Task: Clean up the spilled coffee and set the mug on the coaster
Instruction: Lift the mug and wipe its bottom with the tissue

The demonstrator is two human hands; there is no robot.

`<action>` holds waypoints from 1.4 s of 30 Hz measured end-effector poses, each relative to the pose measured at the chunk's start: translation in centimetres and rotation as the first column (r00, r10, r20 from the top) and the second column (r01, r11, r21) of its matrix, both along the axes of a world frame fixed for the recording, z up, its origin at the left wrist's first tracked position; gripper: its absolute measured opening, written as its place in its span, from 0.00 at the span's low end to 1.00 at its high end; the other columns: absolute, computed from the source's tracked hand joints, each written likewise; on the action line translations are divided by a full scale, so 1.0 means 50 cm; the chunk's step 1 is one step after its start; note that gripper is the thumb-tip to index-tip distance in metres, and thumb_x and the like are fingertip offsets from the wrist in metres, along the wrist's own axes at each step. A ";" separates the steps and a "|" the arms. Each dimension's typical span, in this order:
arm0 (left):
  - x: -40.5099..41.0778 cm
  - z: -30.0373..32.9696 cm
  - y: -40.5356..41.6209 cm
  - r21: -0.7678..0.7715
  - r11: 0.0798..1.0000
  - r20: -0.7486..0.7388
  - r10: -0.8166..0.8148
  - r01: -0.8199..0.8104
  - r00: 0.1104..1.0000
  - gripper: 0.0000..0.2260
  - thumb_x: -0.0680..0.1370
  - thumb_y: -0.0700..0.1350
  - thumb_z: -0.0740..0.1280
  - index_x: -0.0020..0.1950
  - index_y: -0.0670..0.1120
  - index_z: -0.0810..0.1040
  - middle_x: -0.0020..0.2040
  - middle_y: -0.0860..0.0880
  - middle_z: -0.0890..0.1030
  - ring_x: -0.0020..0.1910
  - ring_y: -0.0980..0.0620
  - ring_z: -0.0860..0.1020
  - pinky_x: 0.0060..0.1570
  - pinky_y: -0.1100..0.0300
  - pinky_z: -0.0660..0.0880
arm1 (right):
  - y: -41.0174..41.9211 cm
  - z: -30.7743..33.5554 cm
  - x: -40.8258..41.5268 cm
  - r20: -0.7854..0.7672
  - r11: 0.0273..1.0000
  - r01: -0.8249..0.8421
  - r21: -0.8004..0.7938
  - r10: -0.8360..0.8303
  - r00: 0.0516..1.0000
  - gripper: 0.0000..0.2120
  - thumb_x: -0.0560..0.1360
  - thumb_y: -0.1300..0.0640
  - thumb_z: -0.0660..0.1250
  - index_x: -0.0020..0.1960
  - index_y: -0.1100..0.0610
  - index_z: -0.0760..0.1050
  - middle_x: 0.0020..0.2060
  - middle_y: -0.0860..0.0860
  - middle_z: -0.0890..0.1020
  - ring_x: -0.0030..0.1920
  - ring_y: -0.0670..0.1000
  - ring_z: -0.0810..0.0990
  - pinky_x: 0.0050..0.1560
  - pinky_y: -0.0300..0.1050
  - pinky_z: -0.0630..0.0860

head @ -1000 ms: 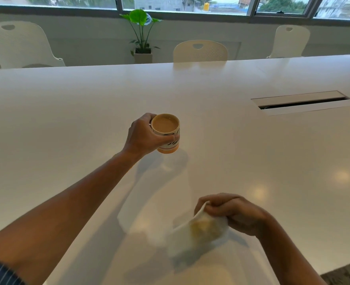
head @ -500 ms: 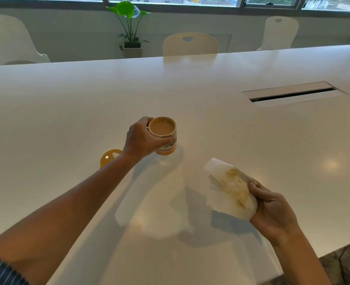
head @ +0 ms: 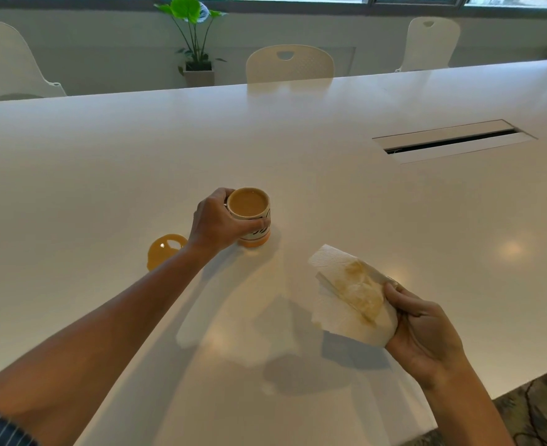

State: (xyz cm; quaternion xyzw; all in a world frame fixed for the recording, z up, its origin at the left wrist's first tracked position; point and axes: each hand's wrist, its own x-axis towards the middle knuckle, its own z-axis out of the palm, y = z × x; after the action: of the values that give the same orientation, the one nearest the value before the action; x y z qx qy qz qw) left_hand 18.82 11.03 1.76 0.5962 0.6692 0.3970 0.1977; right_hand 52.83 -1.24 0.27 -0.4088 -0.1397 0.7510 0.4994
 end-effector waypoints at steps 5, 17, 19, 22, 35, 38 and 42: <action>0.002 -0.003 0.005 0.005 1.000 -0.011 -0.004 0.004 1.000 0.42 0.55 0.72 0.79 0.61 0.50 0.79 0.53 0.55 0.84 0.51 0.52 0.82 0.53 0.48 0.82 | -0.005 0.014 -0.010 -0.012 1.000 0.011 0.003 -0.011 1.000 0.17 0.80 0.60 0.64 0.66 0.63 0.83 0.66 0.61 0.84 0.63 0.60 0.86 0.62 0.59 0.84; 0.003 -0.019 0.002 0.004 1.000 0.026 -0.023 0.023 0.999 0.42 0.56 0.71 0.80 0.64 0.51 0.78 0.53 0.57 0.82 0.52 0.54 0.81 0.55 0.49 0.82 | -0.017 0.046 -0.044 -0.047 1.000 0.026 0.008 -0.025 0.999 0.15 0.80 0.59 0.64 0.60 0.60 0.87 0.64 0.60 0.85 0.61 0.59 0.87 0.59 0.59 0.85; 0.001 -0.020 -0.001 -0.009 0.999 0.049 -0.038 0.038 0.998 0.42 0.59 0.67 0.82 0.67 0.49 0.78 0.56 0.55 0.83 0.54 0.54 0.81 0.58 0.49 0.81 | -0.020 0.049 -0.056 -0.055 1.000 0.014 0.013 -0.013 0.998 0.16 0.80 0.59 0.64 0.61 0.61 0.86 0.65 0.60 0.84 0.63 0.60 0.86 0.60 0.60 0.84; -0.002 -0.013 -0.018 -0.047 0.997 0.020 -0.056 0.057 0.998 0.50 0.64 0.62 0.82 0.78 0.41 0.68 0.71 0.43 0.77 0.70 0.46 0.75 0.70 0.47 0.74 | -0.023 0.056 -0.080 -0.054 1.000 -0.007 0.016 0.008 0.998 0.16 0.80 0.59 0.64 0.62 0.61 0.86 0.66 0.60 0.84 0.64 0.60 0.85 0.65 0.63 0.81; -0.086 0.051 -0.317 -0.269 0.862 0.851 0.005 0.429 0.524 0.23 0.77 0.58 0.74 0.66 0.45 0.81 0.59 0.42 0.86 0.57 0.40 0.86 0.50 0.50 0.84 | -0.042 0.058 -0.292 0.050 0.983 -0.181 0.031 0.180 0.982 0.17 0.83 0.60 0.62 0.67 0.64 0.82 0.62 0.63 0.85 0.58 0.59 0.86 0.58 0.55 0.86; -0.134 0.050 -0.339 -0.294 0.892 0.843 0.072 0.344 0.534 0.17 0.75 0.49 0.75 0.61 0.42 0.84 0.57 0.41 0.87 0.55 0.41 0.87 0.48 0.52 0.85 | -0.044 0.053 -0.347 0.070 0.971 -0.237 0.030 0.234 0.970 0.15 0.85 0.62 0.61 0.66 0.64 0.83 0.62 0.64 0.85 0.56 0.60 0.87 0.54 0.54 0.87; -0.203 0.034 -0.368 -0.303 0.913 0.828 0.111 0.272 0.550 0.13 0.77 0.40 0.74 0.61 0.39 0.84 0.56 0.40 0.87 0.55 0.41 0.87 0.47 0.52 0.85 | -0.047 0.046 -0.409 0.140 0.945 -0.328 0.018 0.322 0.936 0.14 0.85 0.60 0.62 0.64 0.63 0.84 0.62 0.64 0.85 0.56 0.59 0.86 0.56 0.54 0.86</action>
State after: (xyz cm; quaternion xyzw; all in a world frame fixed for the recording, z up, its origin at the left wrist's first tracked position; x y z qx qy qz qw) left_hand 8.69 -7.38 3.48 0.3148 0.5322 0.4767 0.6249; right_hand 32.39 -3.61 2.55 -0.4198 -0.2541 0.7906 0.3662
